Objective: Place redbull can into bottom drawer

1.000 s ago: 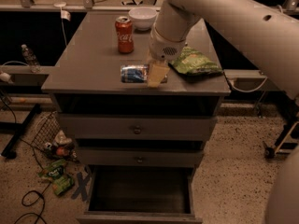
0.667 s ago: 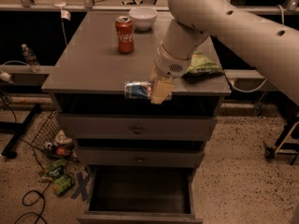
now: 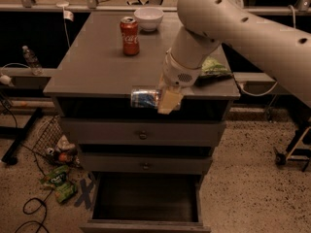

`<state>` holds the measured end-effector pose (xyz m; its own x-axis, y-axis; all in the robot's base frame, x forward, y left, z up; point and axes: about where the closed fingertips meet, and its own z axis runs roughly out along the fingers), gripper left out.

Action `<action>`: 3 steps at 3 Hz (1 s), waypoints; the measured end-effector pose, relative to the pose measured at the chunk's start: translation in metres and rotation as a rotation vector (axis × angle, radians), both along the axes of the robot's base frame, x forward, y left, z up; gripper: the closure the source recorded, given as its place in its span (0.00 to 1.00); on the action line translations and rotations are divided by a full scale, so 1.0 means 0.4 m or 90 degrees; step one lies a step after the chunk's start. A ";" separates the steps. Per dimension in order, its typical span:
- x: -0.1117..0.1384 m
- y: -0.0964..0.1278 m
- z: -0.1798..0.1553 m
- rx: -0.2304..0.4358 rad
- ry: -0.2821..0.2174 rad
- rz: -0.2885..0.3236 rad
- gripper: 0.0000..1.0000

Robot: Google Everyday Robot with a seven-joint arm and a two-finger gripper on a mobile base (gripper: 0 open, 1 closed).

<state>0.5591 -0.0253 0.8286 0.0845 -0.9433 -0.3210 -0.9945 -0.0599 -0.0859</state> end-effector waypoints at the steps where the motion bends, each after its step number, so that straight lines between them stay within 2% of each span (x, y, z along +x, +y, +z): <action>1: -0.091 -0.016 -0.034 -0.002 -0.004 -0.036 1.00; 2: -0.155 -0.028 -0.091 0.004 -0.006 -0.067 1.00; 3: -0.199 -0.040 -0.213 0.028 0.008 -0.119 1.00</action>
Offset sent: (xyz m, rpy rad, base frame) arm -0.0884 -0.0171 -0.0742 0.0365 -0.0280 -0.1779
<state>0.4794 -0.0411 0.7435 -0.0951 -0.9271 -0.3627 -0.9890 0.1296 -0.0719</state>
